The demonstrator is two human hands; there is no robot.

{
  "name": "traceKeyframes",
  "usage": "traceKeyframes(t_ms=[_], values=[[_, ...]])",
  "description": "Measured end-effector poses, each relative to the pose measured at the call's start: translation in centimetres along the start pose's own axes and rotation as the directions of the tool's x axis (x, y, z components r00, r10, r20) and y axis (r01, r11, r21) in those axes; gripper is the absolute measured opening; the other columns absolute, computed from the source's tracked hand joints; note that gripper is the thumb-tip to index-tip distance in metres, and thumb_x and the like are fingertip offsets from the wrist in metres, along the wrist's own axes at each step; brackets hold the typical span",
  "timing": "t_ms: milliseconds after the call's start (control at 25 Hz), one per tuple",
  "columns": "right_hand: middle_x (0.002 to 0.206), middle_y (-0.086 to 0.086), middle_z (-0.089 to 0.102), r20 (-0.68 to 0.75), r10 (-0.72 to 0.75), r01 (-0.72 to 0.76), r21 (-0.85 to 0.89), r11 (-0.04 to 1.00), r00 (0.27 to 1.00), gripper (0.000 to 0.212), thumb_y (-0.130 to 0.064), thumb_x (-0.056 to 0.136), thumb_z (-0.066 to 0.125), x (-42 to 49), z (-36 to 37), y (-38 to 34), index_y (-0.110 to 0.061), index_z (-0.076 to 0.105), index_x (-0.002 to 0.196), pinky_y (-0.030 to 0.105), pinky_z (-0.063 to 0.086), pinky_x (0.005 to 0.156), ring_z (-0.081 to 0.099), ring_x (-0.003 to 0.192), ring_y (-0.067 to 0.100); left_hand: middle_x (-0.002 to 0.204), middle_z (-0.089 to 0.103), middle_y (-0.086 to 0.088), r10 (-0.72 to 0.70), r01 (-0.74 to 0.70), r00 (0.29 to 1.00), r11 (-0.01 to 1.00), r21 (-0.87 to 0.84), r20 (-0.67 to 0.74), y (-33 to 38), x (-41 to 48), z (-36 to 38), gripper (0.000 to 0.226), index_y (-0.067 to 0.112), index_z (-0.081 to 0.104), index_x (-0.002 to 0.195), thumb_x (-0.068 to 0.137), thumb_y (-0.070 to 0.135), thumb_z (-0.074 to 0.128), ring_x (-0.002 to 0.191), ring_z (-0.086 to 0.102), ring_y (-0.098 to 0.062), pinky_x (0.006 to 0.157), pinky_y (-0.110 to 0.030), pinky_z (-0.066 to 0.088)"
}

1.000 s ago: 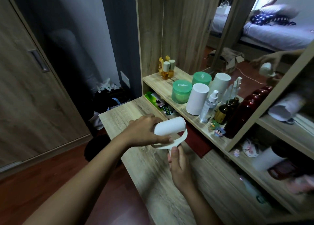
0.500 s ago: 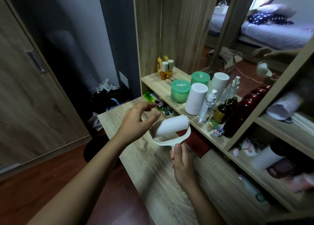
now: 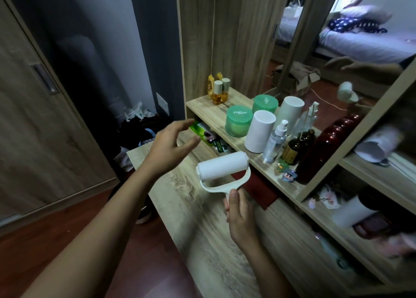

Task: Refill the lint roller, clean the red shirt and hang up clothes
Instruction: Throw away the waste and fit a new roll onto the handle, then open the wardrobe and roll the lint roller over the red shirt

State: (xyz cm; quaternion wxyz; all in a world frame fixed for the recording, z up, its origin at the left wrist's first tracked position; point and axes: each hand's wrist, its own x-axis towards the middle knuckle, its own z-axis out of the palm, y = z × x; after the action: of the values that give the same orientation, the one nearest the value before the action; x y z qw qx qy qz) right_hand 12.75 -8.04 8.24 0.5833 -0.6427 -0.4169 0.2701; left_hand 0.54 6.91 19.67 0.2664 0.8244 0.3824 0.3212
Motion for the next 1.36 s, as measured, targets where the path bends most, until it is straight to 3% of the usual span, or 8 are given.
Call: traceKeyframes(t_ms=[120,200,400,560,840,1000,1120,1360], values=[[0.056,-0.014,0.05,0.112,-0.005,0.009,-0.035,0.999,0.994,0.039,-0.058,0.082,0.028,2.0,6.1,-0.4,-0.023,0.041,0.068,0.019,0.035,0.052,0.044,0.049,0.003,0.12,0.065,0.002,-0.027,0.028,0.996,1.0,-0.009,0.09,-4.8,-1.0,-3.9,0.05,0.02,0.059,0.124,0.084,0.049,0.06,0.108,0.059,-0.005,0.097,-0.033,0.048],[0.057,-0.013,0.05,0.09,0.007,-0.002,-0.05,0.999,0.996,0.039,-0.059,0.083,0.028,2.3,6.0,-0.8,-0.025,0.042,0.069,0.021,0.035,0.053,0.044,0.05,0.003,0.119,0.065,0.004,0.02,-0.021,0.987,1.0,0.003,0.156,-4.8,-1.9,-3.2,0.056,0.019,0.061,0.122,0.079,0.055,0.058,0.106,0.059,-0.003,0.094,-0.028,0.048],[0.056,-0.011,0.049,0.089,-0.015,0.017,-0.017,1.0,0.996,0.039,-0.058,0.084,0.028,2.3,6.7,-0.4,-0.025,0.043,0.07,0.018,0.034,0.053,0.044,0.051,0.004,0.113,0.067,0.001,0.077,-0.089,0.975,0.995,0.045,0.209,-5.1,-3.0,-3.1,0.05,0.016,0.063,0.119,0.079,0.045,0.061,0.098,0.06,-0.008,0.084,-0.024,0.045],[0.056,-0.01,0.049,0.149,-0.009,0.016,-0.042,0.999,0.989,0.039,-0.058,0.084,0.029,3.4,16.3,-1.6,-0.024,0.045,0.072,0.026,0.035,0.055,0.045,0.052,0.004,0.122,0.063,0.008,-0.029,0.022,0.995,0.997,0.07,0.098,-12.5,-3.6,-10.4,0.055,0.02,0.057,0.127,0.08,0.046,0.067,0.106,0.056,0.003,0.088,-0.013,0.041],[0.055,-0.006,0.043,0.206,-0.058,0.064,-0.022,0.998,0.977,0.051,-0.06,0.082,0.027,5.5,34.2,-5.2,-0.012,0.042,0.071,0.025,0.035,0.051,0.041,0.048,0.004,0.123,0.064,-0.005,-0.11,0.118,0.993,0.955,0.273,-0.044,-27.8,-6.4,-27.4,0.049,0.011,0.058,0.126,0.085,0.036,0.065,0.113,0.056,-0.008,0.09,-0.007,0.032],[0.06,-0.003,0.044,0.23,-0.067,0.068,0.003,0.998,0.971,0.055,-0.059,0.083,0.026,7.7,40.9,-7.2,-0.008,0.044,0.076,0.023,0.037,0.054,0.041,0.05,0.003,0.135,0.053,-0.017,-0.12,0.133,0.991,0.869,0.476,-0.057,-35.2,-5.3,-31.5,0.053,0.002,0.051,0.132,0.088,0.031,0.056,0.124,0.051,-0.027,0.102,-0.027,0.036],[0.06,-0.005,0.045,0.226,-0.065,0.064,0.013,0.998,0.972,0.054,-0.059,0.084,0.026,10.8,45.1,-8.1,-0.009,0.045,0.077,0.028,0.037,0.054,0.041,0.051,0.006,0.135,0.048,-0.028,-0.106,0.103,0.994,0.785,0.611,-0.031,-40.5,-1.4,-33.7,0.056,-0.008,0.048,0.13,0.086,0.024,0.062,0.123,0.05,-0.039,0.104,-0.043,0.038],[0.057,-0.004,0.044,0.193,-0.125,0.121,0.029,0.992,0.973,0.052,-0.06,0.083,0.026,20.1,52.9,-7.7,-0.013,0.044,0.071,0.021,0.036,0.052,0.042,0.049,0.005,0.154,0.015,-0.023,-0.111,0.007,0.991,0.597,0.803,0.074,-49.4,9.0,-35.6,0.067,-0.003,0.016,0.146,0.097,0.036,0.041,0.144,0.014,-0.034,0.116,-0.04,0.016]])
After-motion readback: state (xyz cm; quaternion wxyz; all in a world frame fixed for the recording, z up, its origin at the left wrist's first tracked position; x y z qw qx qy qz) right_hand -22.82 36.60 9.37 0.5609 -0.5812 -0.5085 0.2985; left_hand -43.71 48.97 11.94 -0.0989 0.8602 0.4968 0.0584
